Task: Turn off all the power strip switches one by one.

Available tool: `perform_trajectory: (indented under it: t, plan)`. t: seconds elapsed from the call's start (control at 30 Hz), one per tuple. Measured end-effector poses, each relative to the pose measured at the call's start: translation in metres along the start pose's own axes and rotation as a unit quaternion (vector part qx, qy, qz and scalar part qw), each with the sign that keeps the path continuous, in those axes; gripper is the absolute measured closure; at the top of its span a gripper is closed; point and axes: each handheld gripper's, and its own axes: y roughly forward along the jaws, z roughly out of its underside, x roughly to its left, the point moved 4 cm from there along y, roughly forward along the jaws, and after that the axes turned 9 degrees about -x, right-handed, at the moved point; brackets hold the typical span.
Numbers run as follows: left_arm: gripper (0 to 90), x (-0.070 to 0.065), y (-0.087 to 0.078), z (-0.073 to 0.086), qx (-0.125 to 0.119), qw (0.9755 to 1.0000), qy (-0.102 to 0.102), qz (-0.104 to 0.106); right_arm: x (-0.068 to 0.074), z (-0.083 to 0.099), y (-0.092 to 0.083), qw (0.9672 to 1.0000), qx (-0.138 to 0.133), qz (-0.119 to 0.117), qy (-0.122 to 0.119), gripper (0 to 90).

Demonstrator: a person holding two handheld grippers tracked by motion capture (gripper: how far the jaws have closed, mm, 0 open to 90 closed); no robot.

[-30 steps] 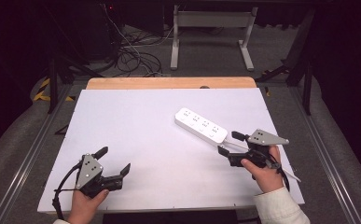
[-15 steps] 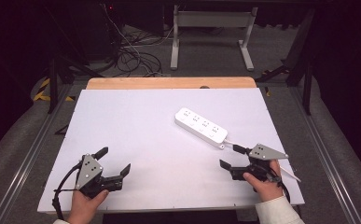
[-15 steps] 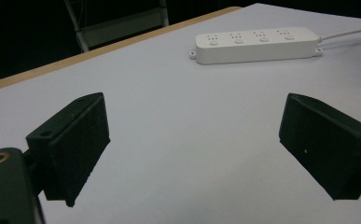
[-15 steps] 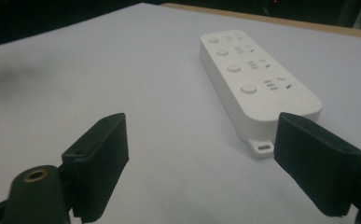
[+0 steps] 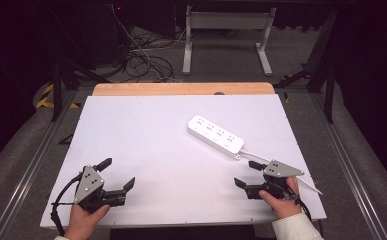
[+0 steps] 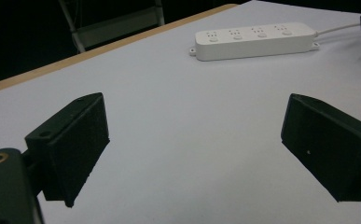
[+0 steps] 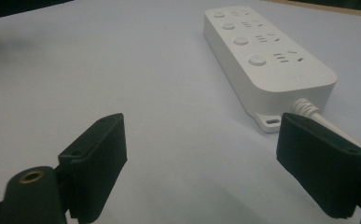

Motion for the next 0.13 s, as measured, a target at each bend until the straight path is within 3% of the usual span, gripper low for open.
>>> perform_trajectory:
  t: [0.13]
  plan:
    - [8.3,0.0005,0.0023,0.0007,0.006,0.9999,0.003,-0.011,-0.0013,-0.0038,-0.0031,0.9998,-0.013,0.014,-0.009,18.9]
